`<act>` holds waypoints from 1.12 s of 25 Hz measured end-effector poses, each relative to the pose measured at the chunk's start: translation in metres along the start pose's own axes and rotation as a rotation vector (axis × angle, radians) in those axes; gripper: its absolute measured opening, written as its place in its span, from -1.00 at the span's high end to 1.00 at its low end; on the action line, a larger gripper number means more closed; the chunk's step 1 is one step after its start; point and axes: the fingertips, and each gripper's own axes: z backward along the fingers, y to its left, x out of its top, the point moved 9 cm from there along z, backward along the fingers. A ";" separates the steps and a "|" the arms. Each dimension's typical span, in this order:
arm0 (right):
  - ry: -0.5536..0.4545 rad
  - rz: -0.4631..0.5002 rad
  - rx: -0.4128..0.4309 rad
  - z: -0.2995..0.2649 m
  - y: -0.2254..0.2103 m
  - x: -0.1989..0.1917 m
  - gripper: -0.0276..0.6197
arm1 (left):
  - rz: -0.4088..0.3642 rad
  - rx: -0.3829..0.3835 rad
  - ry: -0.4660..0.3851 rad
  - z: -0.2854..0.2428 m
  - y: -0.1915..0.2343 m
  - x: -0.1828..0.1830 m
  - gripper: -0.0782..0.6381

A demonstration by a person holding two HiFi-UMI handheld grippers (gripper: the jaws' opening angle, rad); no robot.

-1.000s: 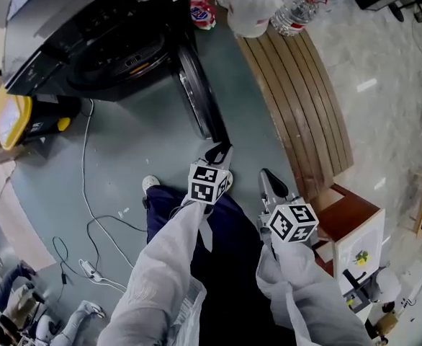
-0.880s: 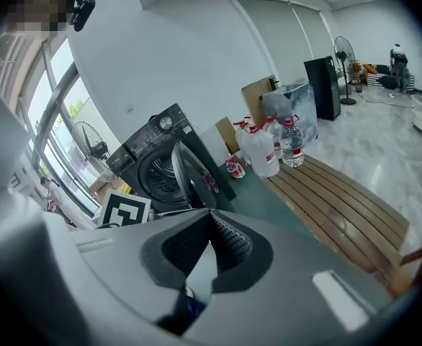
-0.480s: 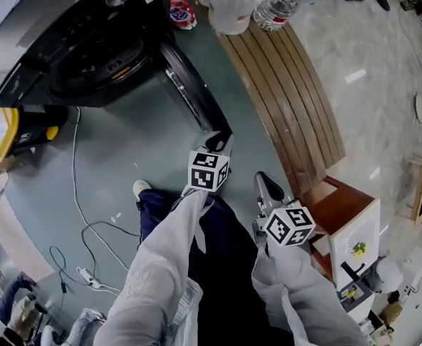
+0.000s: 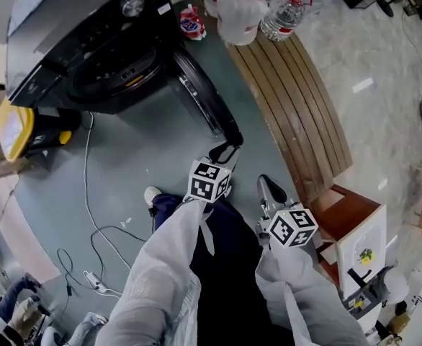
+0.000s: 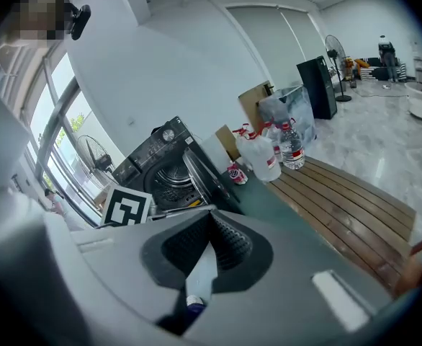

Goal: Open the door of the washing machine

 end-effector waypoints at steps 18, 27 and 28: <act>-0.060 0.278 0.325 0.004 0.224 0.076 0.89 | 0.107 0.224 -0.368 0.366 0.025 0.063 0.55; -0.170 0.447 0.435 0.000 0.339 0.077 0.89 | 0.044 0.387 -0.538 0.488 0.025 0.050 0.71; -0.174 0.471 0.434 0.002 0.347 0.072 0.89 | 0.040 0.399 -0.549 0.496 0.026 0.047 0.72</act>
